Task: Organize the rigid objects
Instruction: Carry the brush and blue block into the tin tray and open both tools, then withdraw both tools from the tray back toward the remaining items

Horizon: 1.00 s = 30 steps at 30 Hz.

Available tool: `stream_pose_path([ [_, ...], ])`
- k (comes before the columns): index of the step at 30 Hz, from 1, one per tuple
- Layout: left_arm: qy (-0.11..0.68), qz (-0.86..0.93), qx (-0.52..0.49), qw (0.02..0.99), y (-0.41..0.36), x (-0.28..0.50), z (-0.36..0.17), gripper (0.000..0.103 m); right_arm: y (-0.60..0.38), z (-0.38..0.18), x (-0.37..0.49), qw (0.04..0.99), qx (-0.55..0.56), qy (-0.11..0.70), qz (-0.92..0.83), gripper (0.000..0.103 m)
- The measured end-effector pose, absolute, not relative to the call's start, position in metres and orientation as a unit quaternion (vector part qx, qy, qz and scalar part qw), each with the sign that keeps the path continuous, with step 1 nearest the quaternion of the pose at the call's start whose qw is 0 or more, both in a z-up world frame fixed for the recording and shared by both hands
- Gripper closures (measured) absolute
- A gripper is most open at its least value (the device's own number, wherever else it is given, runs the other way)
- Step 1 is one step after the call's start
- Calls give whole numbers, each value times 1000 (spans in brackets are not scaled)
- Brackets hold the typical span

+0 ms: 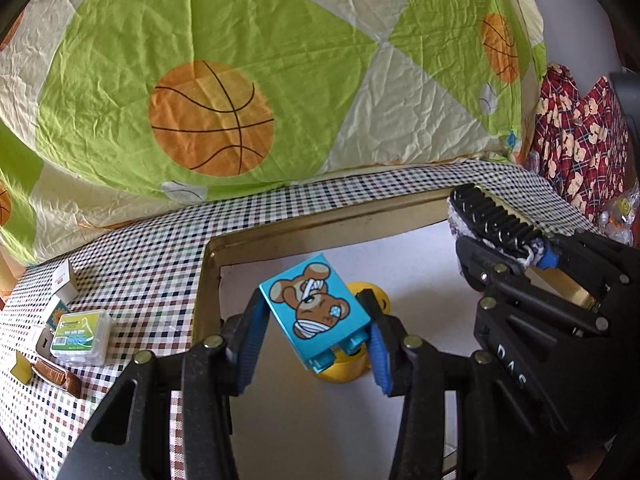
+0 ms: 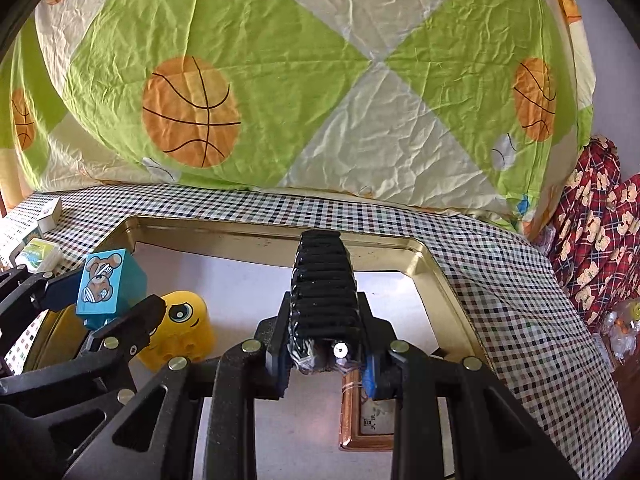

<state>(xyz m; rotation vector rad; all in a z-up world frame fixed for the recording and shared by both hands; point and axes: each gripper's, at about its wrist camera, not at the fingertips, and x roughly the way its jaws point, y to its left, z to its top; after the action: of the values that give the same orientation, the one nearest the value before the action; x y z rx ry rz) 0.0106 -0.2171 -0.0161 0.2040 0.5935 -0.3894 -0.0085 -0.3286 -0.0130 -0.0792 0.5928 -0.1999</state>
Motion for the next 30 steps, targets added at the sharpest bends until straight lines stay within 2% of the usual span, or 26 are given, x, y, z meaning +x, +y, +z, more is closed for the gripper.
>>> stream_pose_path([
  [3,291,-190,101,932,-217,11,-17,58,-326,-12,-10,952,-44,287,-95,73],
  [5,290,-188,101,933,-216,10,-16,57,-325,-11,-12,954,-47,280,-97,67],
  [7,291,-178,98,935,-214,11,-16,58,-326,-8,-18,957,-44,264,-113,47],
  [9,294,-175,85,936,-208,13,-16,56,-331,-3,-25,961,-28,246,-119,34],
  [10,298,-176,78,935,-206,14,-16,51,-335,-1,-30,965,-17,234,-121,26],
  [11,302,-176,74,934,-203,15,-17,41,-337,1,-35,967,-9,222,-124,22],
  [12,300,-176,71,935,-200,13,-16,38,-339,3,-39,969,-1,211,-129,17],
  [14,293,-179,66,937,-195,9,-15,21,-343,6,-44,970,11,195,-141,16],
  [17,273,-179,53,944,-186,3,-11,4,-349,8,-49,970,28,180,-159,16],
  [23,244,-152,46,957,-175,0,-6,4,-354,13,-60,970,41,142,-191,16],
  [30,215,-132,46,967,-162,-4,-1,4,-357,15,-64,966,41,134,-218,16],
])
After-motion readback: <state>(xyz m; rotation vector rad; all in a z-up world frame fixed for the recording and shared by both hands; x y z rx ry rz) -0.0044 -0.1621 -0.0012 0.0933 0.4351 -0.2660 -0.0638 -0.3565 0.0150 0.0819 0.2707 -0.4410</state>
